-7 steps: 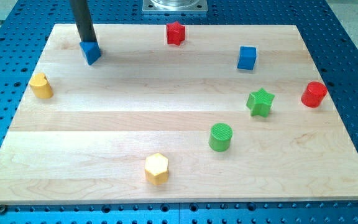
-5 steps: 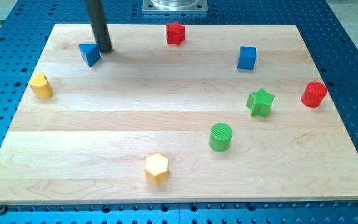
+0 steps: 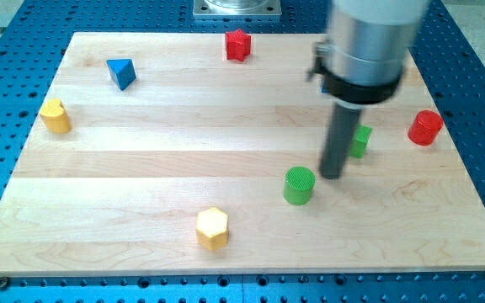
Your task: Move the green star to the bottom right of the yellow heart
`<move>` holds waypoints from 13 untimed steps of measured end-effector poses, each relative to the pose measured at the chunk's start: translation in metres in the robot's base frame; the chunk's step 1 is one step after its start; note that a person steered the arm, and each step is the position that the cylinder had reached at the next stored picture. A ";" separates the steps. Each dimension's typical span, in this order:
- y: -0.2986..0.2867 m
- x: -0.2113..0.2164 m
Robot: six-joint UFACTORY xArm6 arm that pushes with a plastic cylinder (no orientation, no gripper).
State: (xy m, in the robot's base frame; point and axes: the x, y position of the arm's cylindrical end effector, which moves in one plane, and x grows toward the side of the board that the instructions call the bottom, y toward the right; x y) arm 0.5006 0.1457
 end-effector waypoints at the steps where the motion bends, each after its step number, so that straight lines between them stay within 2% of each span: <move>1: 0.068 0.002; 2: 0.099 -0.016; 3: 0.073 -0.052; 4: -0.009 -0.067; 5: -0.134 -0.069; 6: -0.106 -0.070; 7: -0.014 -0.059; 8: -0.012 -0.036; 11: -0.208 -0.035; 12: -0.128 -0.034; 13: -0.130 -0.006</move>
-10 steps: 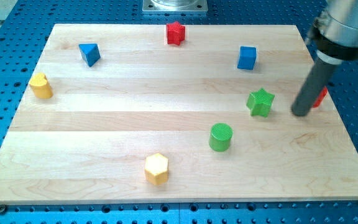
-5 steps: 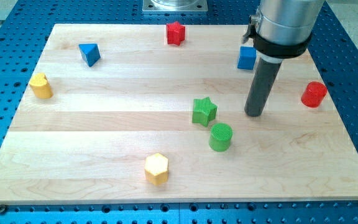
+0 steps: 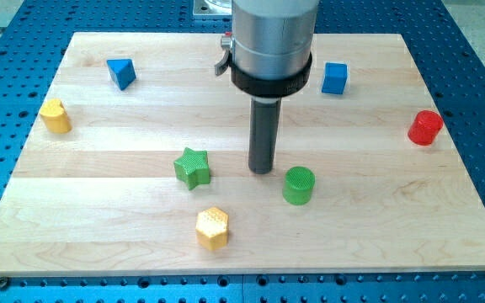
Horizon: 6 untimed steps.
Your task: Move the green star to the bottom right of the yellow heart
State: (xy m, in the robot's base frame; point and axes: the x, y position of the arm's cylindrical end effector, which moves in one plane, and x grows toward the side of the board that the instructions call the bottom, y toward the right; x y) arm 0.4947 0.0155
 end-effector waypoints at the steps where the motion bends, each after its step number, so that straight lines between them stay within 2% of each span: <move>1: -0.071 0.007; 2: -0.101 0.003; 3: -0.081 -0.019; 5: -0.179 0.015; 6: -0.150 -0.003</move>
